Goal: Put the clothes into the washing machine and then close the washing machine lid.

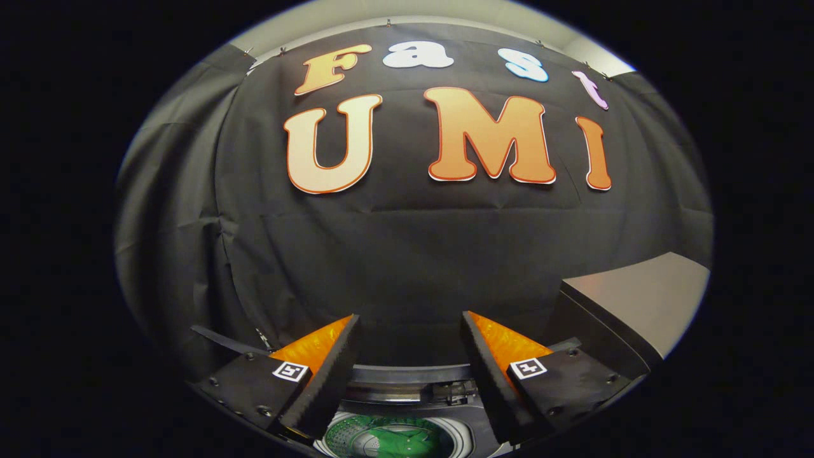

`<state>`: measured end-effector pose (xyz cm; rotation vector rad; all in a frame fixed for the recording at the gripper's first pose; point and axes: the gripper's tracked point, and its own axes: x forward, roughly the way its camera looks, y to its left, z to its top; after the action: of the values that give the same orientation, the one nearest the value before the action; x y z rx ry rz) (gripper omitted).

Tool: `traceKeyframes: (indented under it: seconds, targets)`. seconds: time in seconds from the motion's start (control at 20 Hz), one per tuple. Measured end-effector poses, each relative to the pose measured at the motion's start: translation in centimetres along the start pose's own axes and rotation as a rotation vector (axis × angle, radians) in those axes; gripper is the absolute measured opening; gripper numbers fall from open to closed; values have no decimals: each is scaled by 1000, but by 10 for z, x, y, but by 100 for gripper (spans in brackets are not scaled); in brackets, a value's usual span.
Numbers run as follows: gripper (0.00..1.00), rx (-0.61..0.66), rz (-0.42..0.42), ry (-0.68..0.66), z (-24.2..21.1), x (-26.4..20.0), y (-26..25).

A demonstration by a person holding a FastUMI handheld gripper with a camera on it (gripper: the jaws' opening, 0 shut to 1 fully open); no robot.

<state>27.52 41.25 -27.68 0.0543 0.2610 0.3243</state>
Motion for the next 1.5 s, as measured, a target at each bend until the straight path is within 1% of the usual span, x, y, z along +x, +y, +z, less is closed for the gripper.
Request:
traceKeyframes:
  seconds: [0.15,0.3,0.35,0.45,0.55,0.8,1.0,1.1,1.2,1.35,1.5]
  targets:
    - [99,-4,10,-27,-16,-26,1]
    - [99,-7,26,-20,-34,-44,1]
    - [99,-9,35,-5,-39,-47,2]
    - [98,-38,43,85,-66,-53,2]
    - [98,-27,44,130,-85,-57,1]
    - [98,-4,43,173,-98,-69,4]
    - [98,-24,35,210,-101,-76,2]
    - [98,-20,44,220,-93,-93,7]
    - [98,26,61,190,-71,-109,12]
    - [98,90,75,118,-20,-141,8]
    - [98,103,72,29,34,-177,-10]
